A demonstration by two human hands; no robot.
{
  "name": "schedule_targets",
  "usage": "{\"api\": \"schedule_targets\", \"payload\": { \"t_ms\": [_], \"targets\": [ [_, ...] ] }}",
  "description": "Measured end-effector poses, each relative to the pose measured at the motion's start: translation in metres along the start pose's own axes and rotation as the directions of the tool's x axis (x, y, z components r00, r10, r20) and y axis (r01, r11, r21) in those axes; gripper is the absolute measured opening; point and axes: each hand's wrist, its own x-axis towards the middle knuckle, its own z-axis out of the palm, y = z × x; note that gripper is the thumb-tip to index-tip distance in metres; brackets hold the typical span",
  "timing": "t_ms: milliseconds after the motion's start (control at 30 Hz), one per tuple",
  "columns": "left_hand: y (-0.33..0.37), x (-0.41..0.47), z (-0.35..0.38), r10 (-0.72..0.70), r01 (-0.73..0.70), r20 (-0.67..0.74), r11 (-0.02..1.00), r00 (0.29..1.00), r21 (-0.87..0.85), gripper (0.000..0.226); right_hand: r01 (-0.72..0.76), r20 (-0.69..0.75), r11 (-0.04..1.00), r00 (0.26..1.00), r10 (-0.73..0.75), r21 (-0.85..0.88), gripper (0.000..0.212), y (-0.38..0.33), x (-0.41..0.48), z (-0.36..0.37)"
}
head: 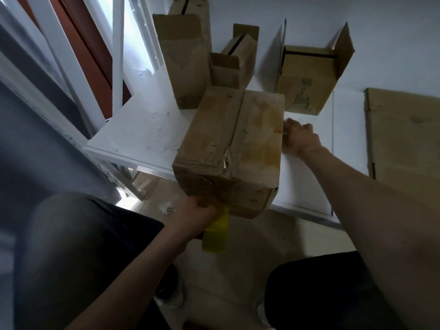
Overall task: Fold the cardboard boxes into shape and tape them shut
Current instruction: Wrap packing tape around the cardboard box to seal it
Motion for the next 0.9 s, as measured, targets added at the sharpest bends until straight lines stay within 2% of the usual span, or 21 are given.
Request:
{"api": "schedule_targets", "payload": {
  "t_ms": [100, 133, 200, 333, 467, 633, 767, 900],
  "targets": [
    [0.0, 0.001, 0.0, 0.023, -0.023, 0.0, 1.0, 1.0, 0.0, 0.007, -0.025, -0.221, 0.997, 0.974, 0.041, 0.073, 0.033, 0.004, -0.013, 0.006],
    [0.0, 0.0, 0.001, 0.033, -0.033, 0.001, 0.999, 0.999, -0.012, 0.009, -0.018, -0.253, 0.994, 0.967, 0.045, 0.108, 0.031, 0.004, -0.02, 0.006],
    [0.0, -0.001, 0.001, 0.03, -0.028, 0.027, 0.998, 0.999, -0.054, 0.009, -0.048, -0.251, 0.969, 0.962, 0.111, 0.242, 0.026, 0.006, -0.035, 0.004],
    [-0.002, -0.005, 0.0, -0.003, 0.015, 0.087, 0.991, 0.996, -0.133, 0.009, -0.136, -0.178, 0.842, 0.948, 0.264, 0.521, 0.027, 0.009, -0.077, -0.004],
    [-0.003, -0.007, 0.001, -0.009, 0.027, 0.095, 0.982, 0.995, -0.186, 0.007, -0.038, -0.262, 0.681, 0.906, 0.332, 0.731, 0.023, -0.007, -0.122, -0.028],
    [-0.003, -0.009, 0.0, -0.004, 0.023, 0.094, 0.979, 0.996, -0.202, 0.006, 0.15, -0.368, 0.545, 0.875, 0.316, 0.825, 0.012, -0.046, -0.18, -0.051],
    [-0.002, -0.012, -0.001, -0.017, 0.037, 0.094, 0.974, 0.995, -0.224, 0.009, 0.322, -0.439, 0.443, 0.878, 0.191, 0.837, 0.014, -0.077, -0.212, -0.057],
    [-0.001, -0.016, -0.003, 0.002, 0.015, 0.076, 0.972, 0.997, -0.233, 0.006, 0.33, -0.373, 0.357, 0.926, 0.056, 0.874, 0.02, -0.095, -0.222, -0.056]
  ]
}}
